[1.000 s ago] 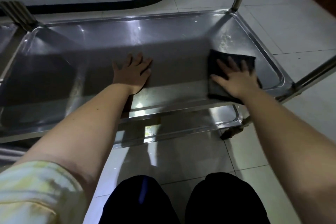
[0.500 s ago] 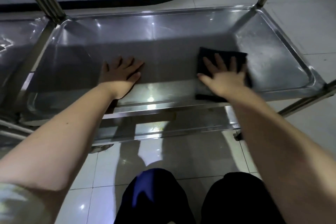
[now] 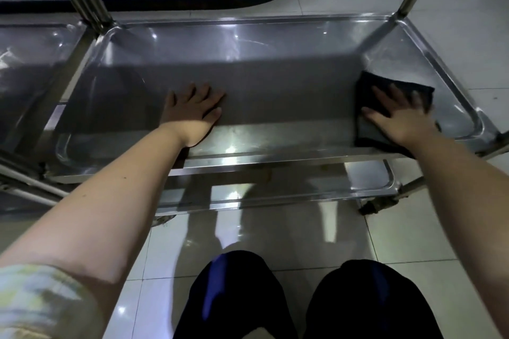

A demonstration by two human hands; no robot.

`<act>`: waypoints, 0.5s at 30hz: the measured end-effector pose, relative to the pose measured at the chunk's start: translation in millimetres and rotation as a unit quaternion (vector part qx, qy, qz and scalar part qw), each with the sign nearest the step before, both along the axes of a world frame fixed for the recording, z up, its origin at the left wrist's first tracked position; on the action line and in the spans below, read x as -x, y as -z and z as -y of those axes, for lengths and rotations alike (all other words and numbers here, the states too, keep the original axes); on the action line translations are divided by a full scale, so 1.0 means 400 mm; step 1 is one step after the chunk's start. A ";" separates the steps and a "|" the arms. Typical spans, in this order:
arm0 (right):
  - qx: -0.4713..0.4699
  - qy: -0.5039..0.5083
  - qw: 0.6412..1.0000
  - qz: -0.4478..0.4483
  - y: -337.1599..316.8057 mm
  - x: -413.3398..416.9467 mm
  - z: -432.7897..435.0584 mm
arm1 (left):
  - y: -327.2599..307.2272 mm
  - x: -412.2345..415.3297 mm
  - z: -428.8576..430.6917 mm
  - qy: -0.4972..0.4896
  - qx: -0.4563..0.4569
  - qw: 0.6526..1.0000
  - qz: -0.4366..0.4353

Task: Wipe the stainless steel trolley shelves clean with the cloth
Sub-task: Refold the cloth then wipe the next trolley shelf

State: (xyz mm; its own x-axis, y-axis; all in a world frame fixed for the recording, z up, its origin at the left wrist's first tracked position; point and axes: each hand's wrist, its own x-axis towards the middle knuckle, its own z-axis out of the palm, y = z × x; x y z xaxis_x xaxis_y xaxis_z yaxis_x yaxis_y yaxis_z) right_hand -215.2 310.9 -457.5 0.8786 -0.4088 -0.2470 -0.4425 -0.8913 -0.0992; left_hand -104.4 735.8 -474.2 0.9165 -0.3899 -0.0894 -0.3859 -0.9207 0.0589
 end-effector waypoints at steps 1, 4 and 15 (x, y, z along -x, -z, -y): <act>-0.008 0.013 1.000 -0.005 -0.002 0.010 0.021 | 0.002 0.000 0.000 0.003 -0.004 1.000 0.004; 0.003 0.036 0.999 -0.013 -0.001 -0.027 -0.054 | 0.000 -0.001 -0.003 0.004 0.004 1.000 0.000; -0.087 -0.244 0.965 0.029 -0.023 -0.245 -0.749 | -0.080 0.019 -0.051 -0.080 0.234 0.966 0.080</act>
